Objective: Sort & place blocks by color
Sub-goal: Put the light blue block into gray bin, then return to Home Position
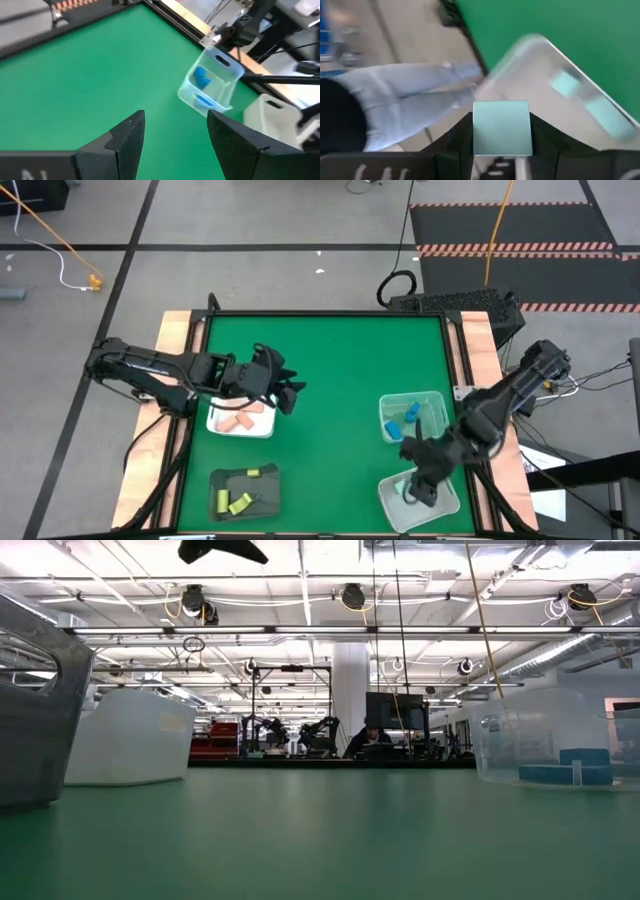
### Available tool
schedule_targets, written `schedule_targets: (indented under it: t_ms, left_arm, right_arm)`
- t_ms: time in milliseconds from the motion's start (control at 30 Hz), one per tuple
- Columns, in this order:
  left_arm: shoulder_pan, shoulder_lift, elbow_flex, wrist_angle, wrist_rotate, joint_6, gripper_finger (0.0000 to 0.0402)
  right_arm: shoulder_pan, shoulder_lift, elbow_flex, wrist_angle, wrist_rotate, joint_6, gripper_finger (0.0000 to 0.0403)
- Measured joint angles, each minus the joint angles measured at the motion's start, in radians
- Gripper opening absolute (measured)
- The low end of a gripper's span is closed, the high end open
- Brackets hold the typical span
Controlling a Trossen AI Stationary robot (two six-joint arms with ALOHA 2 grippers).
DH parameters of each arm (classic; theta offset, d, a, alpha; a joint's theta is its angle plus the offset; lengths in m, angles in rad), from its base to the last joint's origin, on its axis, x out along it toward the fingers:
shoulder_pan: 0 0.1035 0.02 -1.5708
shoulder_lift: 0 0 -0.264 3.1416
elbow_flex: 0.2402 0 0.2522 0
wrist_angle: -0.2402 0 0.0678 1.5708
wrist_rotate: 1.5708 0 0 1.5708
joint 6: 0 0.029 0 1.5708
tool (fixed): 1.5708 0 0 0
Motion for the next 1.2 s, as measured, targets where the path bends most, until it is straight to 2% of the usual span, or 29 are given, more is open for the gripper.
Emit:
schedule_targets:
  t_ms: [100, 267, 400, 567, 800, 1000, 1200]
  left_arm:
    - [-0.034, 0.0, 0.0, 0.002, -0.001, -0.075, 0.0216]
    - [-0.098, 0.0, 0.0, 0.06, -0.003, -0.138, 0.0216]
    - [-0.156, 0.0, 0.0, 0.145, -0.003, -0.12, 0.0216]
    - [-0.209, 0.0, 0.0, 0.237, -0.002, -0.096, 0.0216]
    - [-0.247, 0.0, 0.0, 0.274, 0.003, -0.081, 0.0216]
    - [-0.248, 0.0, 0.0, 0.273, 0.003, -0.02, 0.0216]
    - [-0.242, 0.0, 0.0, 0.277, 0.004, -0.082, 0.0216]
  right_arm:
    - [0.089, 0.001, -0.046, -0.023, 0.005, 0.086, 0.0122]
    - [0.196, 0.002, -0.19, 0.08, 0.003, 0.162, 0.0123]
    - [0.222, 0.0, -0.306, 0.124, 0.005, 0.216, 0.0123]
    - [0.222, 0.001, -0.403, 0.203, 0.013, 0.205, 0.0125]
    - [0.222, 0.001, -0.441, 0.34, 0.084, 0.131, 0.0183]
    - [0.223, 0.001, -0.442, 0.441, 0.085, 0.098, 0.0238]
    - [0.222, 0.001, -0.442, 0.593, 0.082, 0.057, 0.0253]
